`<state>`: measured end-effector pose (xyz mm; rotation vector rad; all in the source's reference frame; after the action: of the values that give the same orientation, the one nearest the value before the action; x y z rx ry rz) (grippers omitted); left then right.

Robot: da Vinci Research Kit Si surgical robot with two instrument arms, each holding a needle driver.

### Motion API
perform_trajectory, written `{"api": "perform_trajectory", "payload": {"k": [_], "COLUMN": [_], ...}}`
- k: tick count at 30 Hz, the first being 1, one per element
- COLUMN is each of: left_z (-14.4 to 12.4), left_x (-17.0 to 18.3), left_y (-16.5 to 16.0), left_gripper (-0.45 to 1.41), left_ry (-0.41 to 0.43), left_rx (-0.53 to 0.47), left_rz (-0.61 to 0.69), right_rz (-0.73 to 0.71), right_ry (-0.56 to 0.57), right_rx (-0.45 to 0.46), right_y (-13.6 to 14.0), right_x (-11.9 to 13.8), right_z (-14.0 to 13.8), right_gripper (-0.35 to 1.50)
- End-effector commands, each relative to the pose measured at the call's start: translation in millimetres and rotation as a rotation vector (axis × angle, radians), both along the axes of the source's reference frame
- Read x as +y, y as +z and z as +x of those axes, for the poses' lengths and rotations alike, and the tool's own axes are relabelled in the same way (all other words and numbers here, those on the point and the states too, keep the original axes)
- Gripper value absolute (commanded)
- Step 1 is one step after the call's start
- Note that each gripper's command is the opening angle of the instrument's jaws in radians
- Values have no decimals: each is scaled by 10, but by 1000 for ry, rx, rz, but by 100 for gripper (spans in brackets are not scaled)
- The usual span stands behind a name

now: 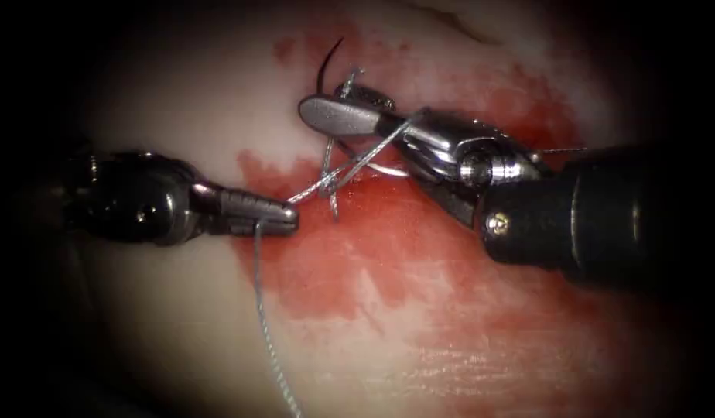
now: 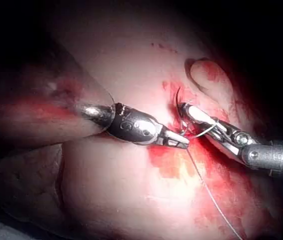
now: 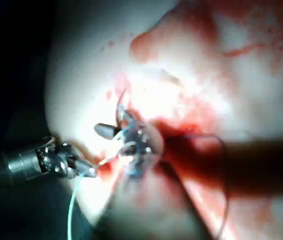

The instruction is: Wound Closure

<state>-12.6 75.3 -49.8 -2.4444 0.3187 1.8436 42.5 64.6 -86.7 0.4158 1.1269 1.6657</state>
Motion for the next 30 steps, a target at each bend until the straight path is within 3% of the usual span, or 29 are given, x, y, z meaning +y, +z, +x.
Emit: {"api": "perform_trajectory", "payload": {"k": [1, 11, 18, 30], "left_z": [-6, 1, 8, 36], "left_x": [5, 2, 12, 77], "left_y": [5, 4, 8, 0], "left_gripper": [-35, -35, -35, -35], "left_ry": [0, 0, -20, -59], "left_rx": [-1, 1, 16, 56], "left_rz": [-2, 6, 55, 130], "right_rz": [3, 37, -10, -91], "right_ry": [5, -19, -46, -109], "right_rx": [-6, -3, -13, -16], "right_y": [2, 10, -10, -41], "right_x": [1, 13, -8, -63], "right_z": [8, 10, -1, -18], "right_gripper": [-35, -35, -35, -35]}}
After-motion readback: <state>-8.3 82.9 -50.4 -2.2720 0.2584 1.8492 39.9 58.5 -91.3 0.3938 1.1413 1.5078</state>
